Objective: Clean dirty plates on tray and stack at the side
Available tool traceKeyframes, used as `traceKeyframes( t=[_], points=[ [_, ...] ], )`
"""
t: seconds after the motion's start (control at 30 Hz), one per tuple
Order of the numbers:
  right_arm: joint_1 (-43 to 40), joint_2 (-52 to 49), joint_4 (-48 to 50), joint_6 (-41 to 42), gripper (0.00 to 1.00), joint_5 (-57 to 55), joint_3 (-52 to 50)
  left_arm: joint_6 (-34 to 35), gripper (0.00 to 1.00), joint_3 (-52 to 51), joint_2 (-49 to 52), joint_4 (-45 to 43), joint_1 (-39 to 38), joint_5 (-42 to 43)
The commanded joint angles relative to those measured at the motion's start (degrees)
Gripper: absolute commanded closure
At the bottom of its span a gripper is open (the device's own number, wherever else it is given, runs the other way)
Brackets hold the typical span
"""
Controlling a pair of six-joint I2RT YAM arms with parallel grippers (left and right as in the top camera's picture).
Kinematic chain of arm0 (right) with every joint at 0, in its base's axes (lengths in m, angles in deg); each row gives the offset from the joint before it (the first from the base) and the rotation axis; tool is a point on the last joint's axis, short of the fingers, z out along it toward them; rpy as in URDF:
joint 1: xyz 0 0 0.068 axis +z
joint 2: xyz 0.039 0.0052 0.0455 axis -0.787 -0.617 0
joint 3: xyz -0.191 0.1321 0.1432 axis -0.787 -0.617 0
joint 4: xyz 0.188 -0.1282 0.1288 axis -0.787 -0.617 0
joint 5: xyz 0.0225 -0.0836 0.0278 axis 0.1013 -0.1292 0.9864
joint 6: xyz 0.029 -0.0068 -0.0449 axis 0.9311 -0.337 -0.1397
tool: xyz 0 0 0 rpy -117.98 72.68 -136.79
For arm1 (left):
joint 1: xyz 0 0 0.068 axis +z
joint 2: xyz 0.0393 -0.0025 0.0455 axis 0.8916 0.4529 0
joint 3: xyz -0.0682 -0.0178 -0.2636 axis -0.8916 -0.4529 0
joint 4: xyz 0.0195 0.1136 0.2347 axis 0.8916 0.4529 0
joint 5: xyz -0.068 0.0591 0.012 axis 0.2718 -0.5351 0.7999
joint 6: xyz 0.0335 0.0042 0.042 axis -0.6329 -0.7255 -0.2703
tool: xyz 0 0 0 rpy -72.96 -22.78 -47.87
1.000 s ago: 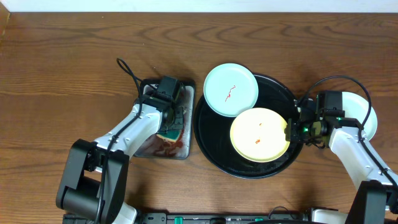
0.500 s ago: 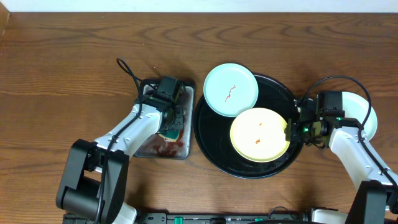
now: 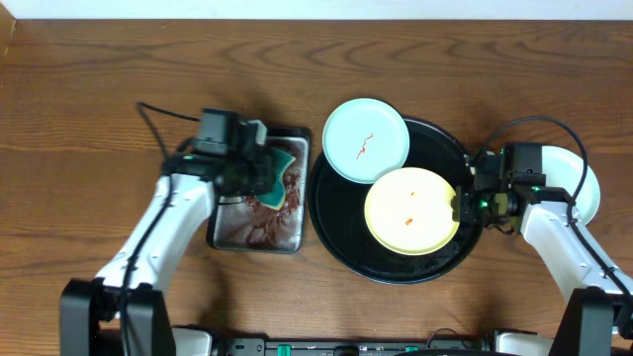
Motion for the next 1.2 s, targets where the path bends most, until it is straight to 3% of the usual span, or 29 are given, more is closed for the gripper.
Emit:
traceKeyframes(
  t=[0.0,0.23,0.57,1.17],
  points=[
    [1.5,0.1,2.2,-1.3,0.99,-2.7,-0.3,-6.0,0.93,-0.4,-2.7,-0.4,3.8,14.2],
    [3.8,0.1,3.8,-1.2,0.99,-9.8,-0.3,-6.8,0.93,-0.4,-6.8,1.8,7.5,15.6],
    [4.5,0.1,3.0,-1.2,0.99,-9.8,-0.3,-10.5,0.93,-0.4,-12.4,2.5,7.5,20.8],
    [4.5,0.1,2.8,-1.2,0.99,-9.8,-0.4,-10.5,0.93,-0.4,-12.5,-0.8,7.5,26.5]
  ],
)
